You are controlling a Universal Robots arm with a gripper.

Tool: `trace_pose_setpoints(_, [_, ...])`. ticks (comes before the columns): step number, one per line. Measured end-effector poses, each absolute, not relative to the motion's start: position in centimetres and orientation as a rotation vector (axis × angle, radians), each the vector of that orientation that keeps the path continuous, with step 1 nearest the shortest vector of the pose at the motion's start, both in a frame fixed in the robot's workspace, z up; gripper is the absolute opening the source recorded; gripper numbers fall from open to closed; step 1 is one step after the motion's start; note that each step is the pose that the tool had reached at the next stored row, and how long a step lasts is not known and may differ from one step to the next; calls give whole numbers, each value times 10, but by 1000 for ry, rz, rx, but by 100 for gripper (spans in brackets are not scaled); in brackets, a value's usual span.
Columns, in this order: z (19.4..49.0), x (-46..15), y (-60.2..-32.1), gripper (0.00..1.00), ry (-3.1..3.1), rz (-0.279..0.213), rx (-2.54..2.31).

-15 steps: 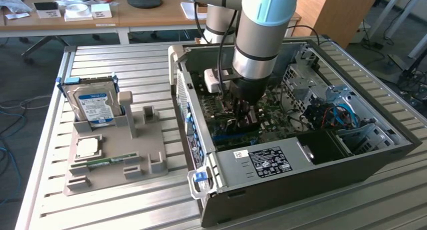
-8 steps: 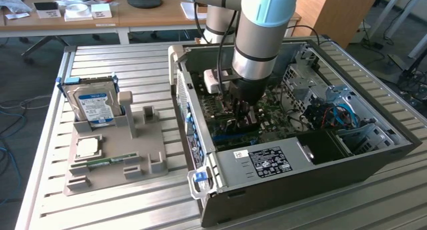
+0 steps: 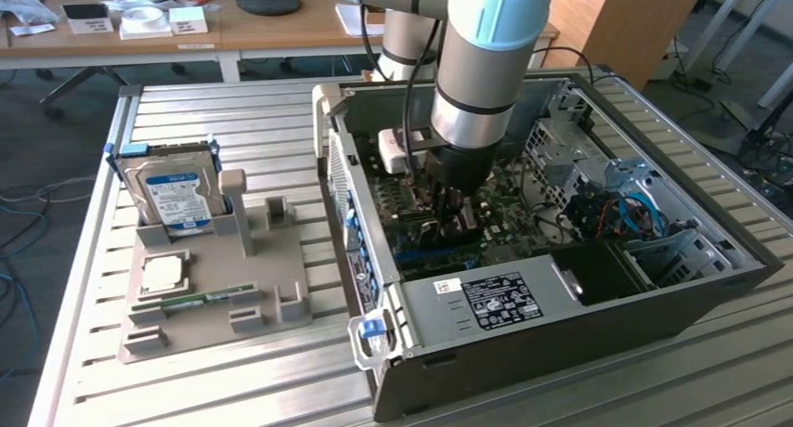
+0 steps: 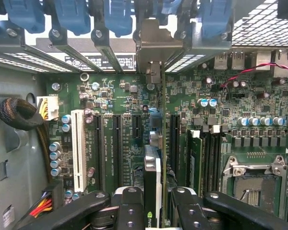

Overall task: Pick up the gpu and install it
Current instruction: 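Insert the gpu into the slot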

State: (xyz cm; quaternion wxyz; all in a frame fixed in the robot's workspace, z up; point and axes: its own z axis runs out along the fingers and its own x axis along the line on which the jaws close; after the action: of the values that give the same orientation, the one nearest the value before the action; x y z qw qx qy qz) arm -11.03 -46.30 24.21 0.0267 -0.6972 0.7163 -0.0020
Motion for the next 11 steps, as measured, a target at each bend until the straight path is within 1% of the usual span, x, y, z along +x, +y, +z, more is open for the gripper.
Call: trace_pose_setpoints(11, [239, -111, -463, 27, 2211, -4, -2152])
